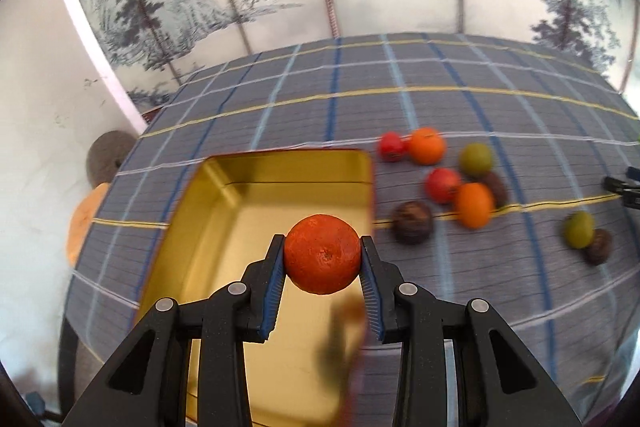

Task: Organize fruits
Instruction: 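Carry the tangerine over the gold tin and open the left gripper, then move the right gripper past the tin and grasp another tangerine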

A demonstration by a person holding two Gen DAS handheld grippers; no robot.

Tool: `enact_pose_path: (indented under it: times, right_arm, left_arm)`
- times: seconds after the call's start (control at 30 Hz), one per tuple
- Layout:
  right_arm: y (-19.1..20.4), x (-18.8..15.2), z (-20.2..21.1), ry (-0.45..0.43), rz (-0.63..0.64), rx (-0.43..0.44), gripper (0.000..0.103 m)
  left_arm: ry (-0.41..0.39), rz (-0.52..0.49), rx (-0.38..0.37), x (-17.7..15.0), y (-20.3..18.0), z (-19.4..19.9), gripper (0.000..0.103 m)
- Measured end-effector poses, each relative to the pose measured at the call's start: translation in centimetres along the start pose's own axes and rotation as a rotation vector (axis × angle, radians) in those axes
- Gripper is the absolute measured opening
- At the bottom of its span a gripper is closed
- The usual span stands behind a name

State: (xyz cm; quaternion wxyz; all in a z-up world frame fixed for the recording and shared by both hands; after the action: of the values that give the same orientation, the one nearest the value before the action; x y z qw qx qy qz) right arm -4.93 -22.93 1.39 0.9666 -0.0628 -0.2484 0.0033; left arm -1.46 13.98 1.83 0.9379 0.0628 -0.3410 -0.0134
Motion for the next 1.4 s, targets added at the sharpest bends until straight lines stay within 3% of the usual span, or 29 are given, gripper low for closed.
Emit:
enact_pose_path:
  times: [0.53,0.57,0.63,0.7,0.93,1.03,1.13,1.2,1.27,1.4]
  right_arm:
    - [0.0,0.0,0.0,-0.001,0.003,-0.002,0.103]
    - [0.0,0.0,0.0,-0.001,0.002,-0.002,0.103]
    - [0.0,0.0,0.0,0.001,0.004,-0.001,0.103]
    - [-0.1,0.0,0.0,0.001,0.003,-0.001,0.103]
    - [-0.3,-0.2,0.4,-0.007,0.001,0.019,0.101]
    - [-0.3,-1.2,3.1,-0.071,-0.016,0.141,0.078]
    - [2.0,-3.1,7.3,-0.135,0.074,0.307,0.077]
    - [4.2,-4.4,10.0,-0.173,0.153,0.405,0.077]
    - [6.3,-5.4,11.4,-0.185,0.220,0.442,0.077]
    - [9.1,-6.2,10.1,-0.130,0.289,0.427,0.077]
  left_arm:
    - [0.243,-0.038,0.179,2.7,6.2,-10.4,0.039]
    - [0.251,-0.040,0.188,2.9,6.4,-10.7,0.041]
    - [0.255,-0.037,0.208,3.4,6.7,-11.1,0.060]
    - [0.219,-0.024,0.221,4.0,7.0,-10.7,0.069]
    - [0.029,0.035,0.169,3.5,5.7,-3.4,0.071]
    - [-0.048,0.043,0.108,1.6,4.2,0.9,0.071]
    - [-0.084,0.056,0.068,-0.7,2.9,3.7,0.071]
    - [-0.095,0.083,-0.009,-2.4,1.8,5.2,0.071]
    - [-0.112,0.103,-0.050,-3.6,1.0,6.3,0.071]
    - [-0.140,0.117,-0.109,-5.6,-0.4,8.4,0.071]
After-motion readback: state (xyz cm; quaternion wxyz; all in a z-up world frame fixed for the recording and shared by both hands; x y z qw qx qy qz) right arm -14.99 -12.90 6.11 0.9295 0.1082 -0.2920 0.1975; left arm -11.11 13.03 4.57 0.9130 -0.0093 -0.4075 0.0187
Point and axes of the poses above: each gripper's, at about its wrist camera, not at the fingertips, and z roughly against the way its jaws point, y to its left, x to its top, the point moved 3 cm from there along -z, roughly the way its jaws point, and after that the axes turned 4 degrees about -x, right-handed, at the moved point
